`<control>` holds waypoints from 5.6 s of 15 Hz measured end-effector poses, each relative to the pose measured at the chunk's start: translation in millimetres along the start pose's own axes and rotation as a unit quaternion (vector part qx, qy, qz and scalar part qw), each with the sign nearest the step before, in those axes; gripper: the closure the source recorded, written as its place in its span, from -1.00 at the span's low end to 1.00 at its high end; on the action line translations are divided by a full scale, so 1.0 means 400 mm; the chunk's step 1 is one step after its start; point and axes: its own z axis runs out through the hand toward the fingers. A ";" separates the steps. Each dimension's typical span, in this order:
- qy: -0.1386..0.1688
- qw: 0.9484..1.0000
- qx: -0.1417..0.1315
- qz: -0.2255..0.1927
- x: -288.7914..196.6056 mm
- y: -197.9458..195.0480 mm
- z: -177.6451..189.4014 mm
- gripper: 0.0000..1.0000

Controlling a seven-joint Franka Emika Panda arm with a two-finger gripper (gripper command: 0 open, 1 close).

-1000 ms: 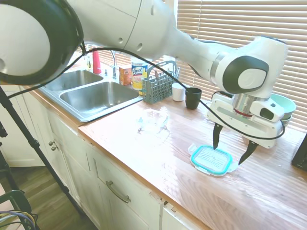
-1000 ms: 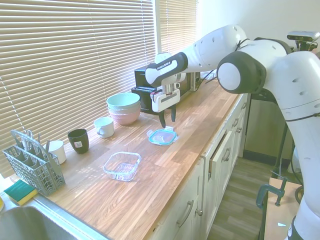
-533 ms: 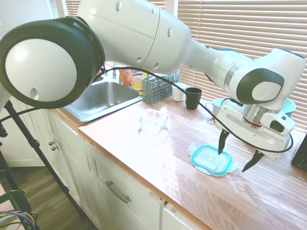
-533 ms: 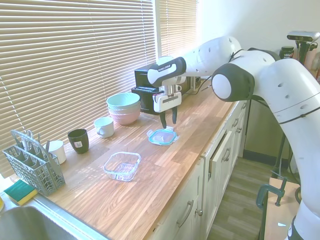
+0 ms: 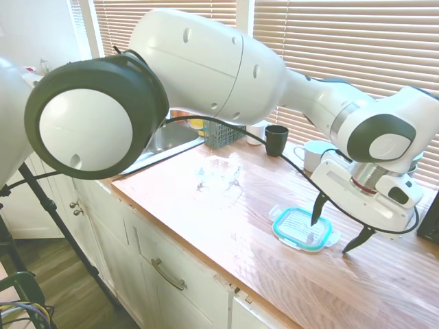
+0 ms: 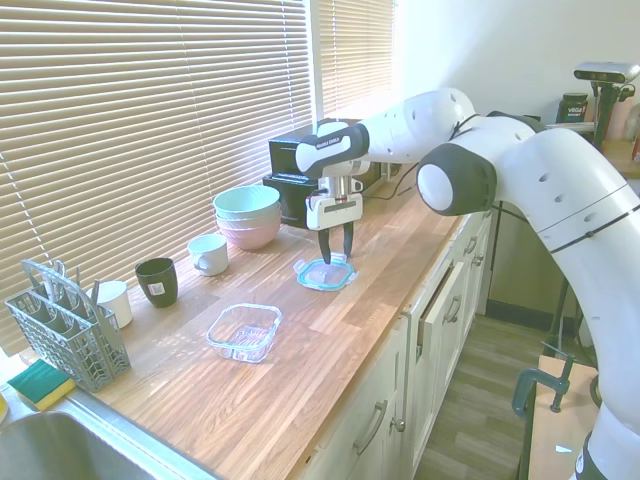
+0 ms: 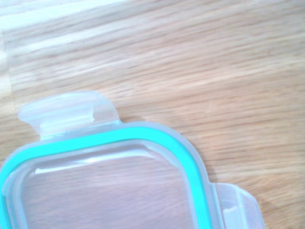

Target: Cover the lid of the food container

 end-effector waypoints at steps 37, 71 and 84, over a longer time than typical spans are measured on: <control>-0.018 1.000 0.017 -0.011 -0.003 -0.043 0.028 1.00; 0.121 0.986 -0.044 -0.104 -0.658 -0.413 -0.369 1.00; 0.161 0.968 -0.109 -0.159 -0.753 -0.510 -0.302 1.00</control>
